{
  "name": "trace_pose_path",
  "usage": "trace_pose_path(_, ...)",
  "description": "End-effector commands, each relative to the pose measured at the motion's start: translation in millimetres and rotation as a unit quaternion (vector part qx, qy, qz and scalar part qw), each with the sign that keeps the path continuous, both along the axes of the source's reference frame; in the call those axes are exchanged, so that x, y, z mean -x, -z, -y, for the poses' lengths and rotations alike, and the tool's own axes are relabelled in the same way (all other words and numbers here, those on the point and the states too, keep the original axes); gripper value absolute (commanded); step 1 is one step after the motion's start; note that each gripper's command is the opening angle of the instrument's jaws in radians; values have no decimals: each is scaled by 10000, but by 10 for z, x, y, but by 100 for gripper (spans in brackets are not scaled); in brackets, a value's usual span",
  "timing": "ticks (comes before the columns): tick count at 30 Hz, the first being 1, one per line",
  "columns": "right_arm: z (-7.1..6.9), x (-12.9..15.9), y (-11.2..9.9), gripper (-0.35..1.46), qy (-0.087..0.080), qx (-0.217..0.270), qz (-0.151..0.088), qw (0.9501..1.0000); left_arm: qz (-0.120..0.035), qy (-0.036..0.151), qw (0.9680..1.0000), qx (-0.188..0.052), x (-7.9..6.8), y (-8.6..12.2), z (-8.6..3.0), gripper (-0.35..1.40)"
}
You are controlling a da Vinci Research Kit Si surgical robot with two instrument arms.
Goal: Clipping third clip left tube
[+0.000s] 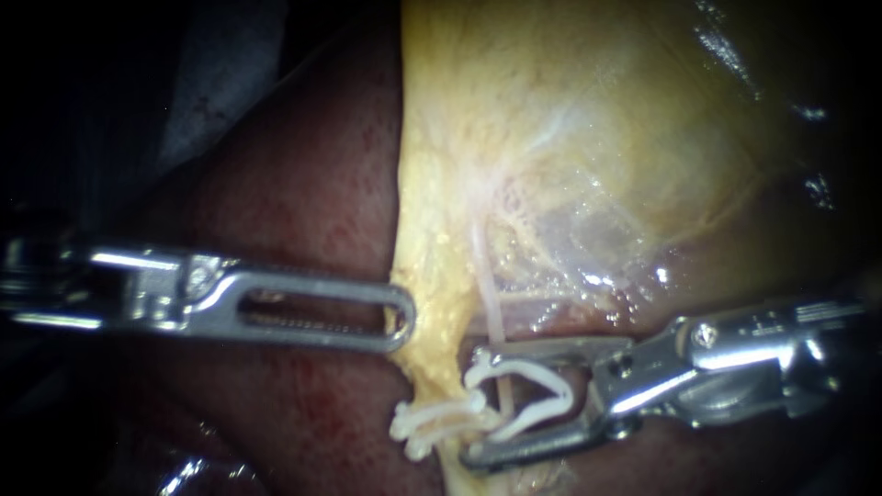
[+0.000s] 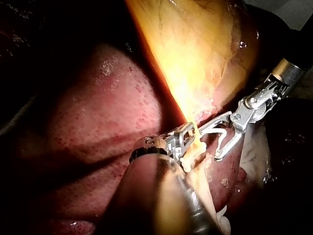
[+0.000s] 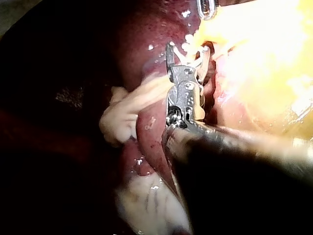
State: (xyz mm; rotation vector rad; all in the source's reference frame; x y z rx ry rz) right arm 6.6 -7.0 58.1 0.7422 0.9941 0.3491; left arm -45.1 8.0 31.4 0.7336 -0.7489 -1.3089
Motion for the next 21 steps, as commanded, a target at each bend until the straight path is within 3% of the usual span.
trace_pose_path(1,-1,-1,-1,60,-2,6,2,10000,1,-5,10000,-2,0,0,0,-35)
trace_pose_path(13,-11,-21,-14,60,-44,16,31,10000,21,-4,10000,-17,3,4,3,-35)
trace_pose_path(21,-5,-43,-15,59,95,-77,-1,9999,21,-2,10000,-18,3,5,3,-35)
